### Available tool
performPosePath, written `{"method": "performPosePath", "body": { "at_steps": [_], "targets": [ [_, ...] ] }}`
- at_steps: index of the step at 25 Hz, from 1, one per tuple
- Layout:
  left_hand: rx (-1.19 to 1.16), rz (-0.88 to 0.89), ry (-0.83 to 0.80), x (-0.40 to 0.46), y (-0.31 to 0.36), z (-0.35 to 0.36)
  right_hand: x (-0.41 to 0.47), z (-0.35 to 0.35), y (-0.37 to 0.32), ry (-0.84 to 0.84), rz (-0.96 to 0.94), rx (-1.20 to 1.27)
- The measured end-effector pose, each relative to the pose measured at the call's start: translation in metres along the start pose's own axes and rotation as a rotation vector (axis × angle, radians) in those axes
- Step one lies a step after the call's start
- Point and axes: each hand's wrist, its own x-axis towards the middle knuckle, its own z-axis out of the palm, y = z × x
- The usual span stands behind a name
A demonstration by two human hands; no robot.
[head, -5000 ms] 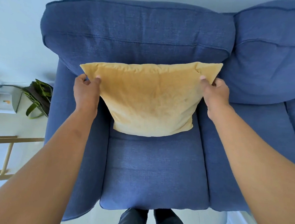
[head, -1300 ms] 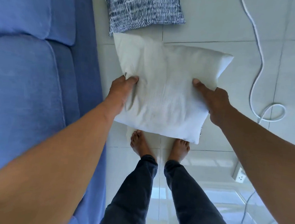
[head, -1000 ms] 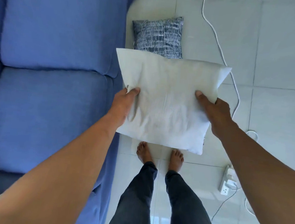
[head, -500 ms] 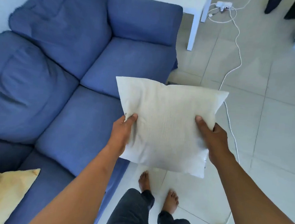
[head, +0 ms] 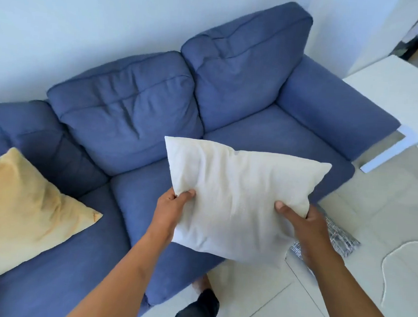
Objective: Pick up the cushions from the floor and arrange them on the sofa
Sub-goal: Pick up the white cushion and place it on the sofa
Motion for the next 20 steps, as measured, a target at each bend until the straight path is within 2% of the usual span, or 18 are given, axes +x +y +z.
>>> {"method": "performPosePath", "body": {
  "at_steps": [10,16,20],
  "targets": [
    [-0.029,-0.035,0.247,0.112,0.042,-0.13,0.118,0.219,-0.058,-0.307,0.002,-0.263],
    [-0.091,-0.065,0.339,0.167,0.044,-0.164,0.174,0.308,-0.076,-0.409,0.052,-0.343],
    [-0.128,-0.103,0.397,0.225,0.034,-0.175,0.232,0.359,-0.062,-0.434,0.056,-0.387]
  ]
}}
